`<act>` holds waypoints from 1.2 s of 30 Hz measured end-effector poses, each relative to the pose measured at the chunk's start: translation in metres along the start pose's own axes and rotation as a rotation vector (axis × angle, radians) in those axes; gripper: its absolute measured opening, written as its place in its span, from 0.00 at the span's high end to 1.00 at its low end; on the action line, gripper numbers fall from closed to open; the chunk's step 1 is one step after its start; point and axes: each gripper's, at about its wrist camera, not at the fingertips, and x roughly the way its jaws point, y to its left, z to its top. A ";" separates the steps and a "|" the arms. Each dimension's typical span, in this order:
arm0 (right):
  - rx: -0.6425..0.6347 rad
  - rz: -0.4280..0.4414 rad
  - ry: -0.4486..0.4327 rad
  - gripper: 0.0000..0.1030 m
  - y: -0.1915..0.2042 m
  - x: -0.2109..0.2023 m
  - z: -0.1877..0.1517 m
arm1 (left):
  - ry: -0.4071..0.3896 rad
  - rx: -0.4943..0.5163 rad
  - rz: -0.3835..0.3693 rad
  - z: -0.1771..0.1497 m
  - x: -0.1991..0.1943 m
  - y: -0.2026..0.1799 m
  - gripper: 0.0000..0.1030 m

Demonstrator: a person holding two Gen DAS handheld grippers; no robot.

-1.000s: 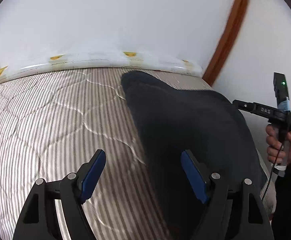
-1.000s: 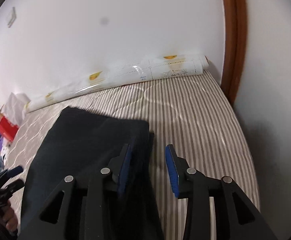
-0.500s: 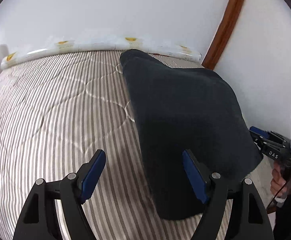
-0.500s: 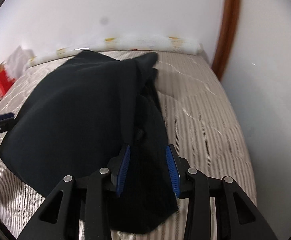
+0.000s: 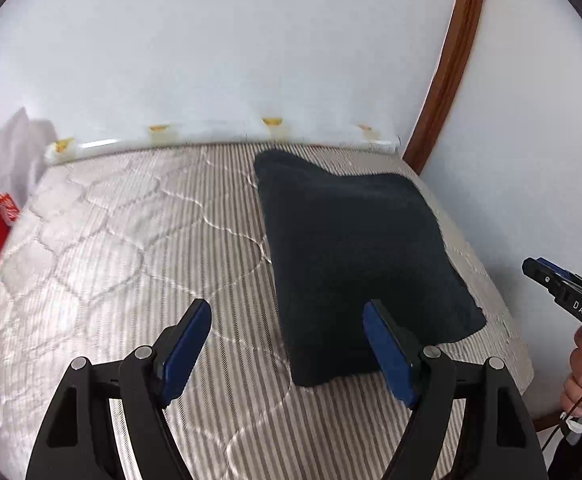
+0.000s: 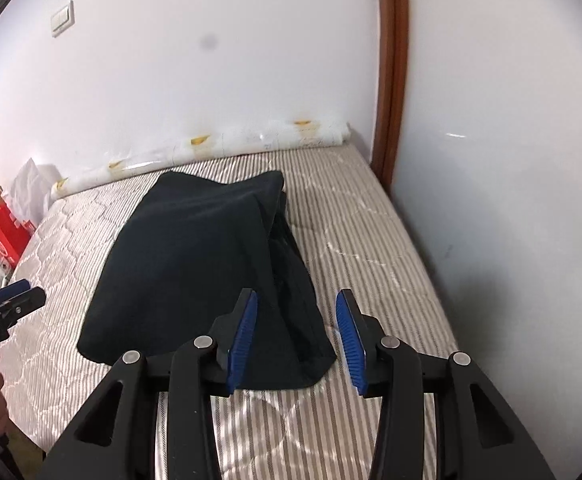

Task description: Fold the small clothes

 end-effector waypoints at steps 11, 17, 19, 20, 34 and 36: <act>-0.040 -0.017 -0.091 0.17 0.019 -0.087 -0.024 | -0.100 -0.009 0.042 -0.018 -0.084 0.000 0.14; -0.037 -0.010 -0.102 0.16 0.018 -0.106 -0.039 | -0.108 -0.007 0.044 -0.028 -0.097 0.002 0.14; -0.033 -0.009 -0.103 0.16 0.017 -0.110 -0.042 | -0.109 0.002 0.046 -0.031 -0.098 0.000 0.14; -0.035 -0.011 -0.106 0.16 0.017 -0.113 -0.044 | -0.109 0.006 0.048 -0.032 -0.099 -0.002 0.14; -0.029 0.003 -0.110 0.16 0.016 -0.120 -0.054 | -0.095 0.024 0.050 -0.038 -0.094 -0.013 0.14; -0.029 0.005 -0.107 0.16 0.017 -0.120 -0.055 | -0.097 0.028 0.052 -0.038 -0.094 -0.014 0.14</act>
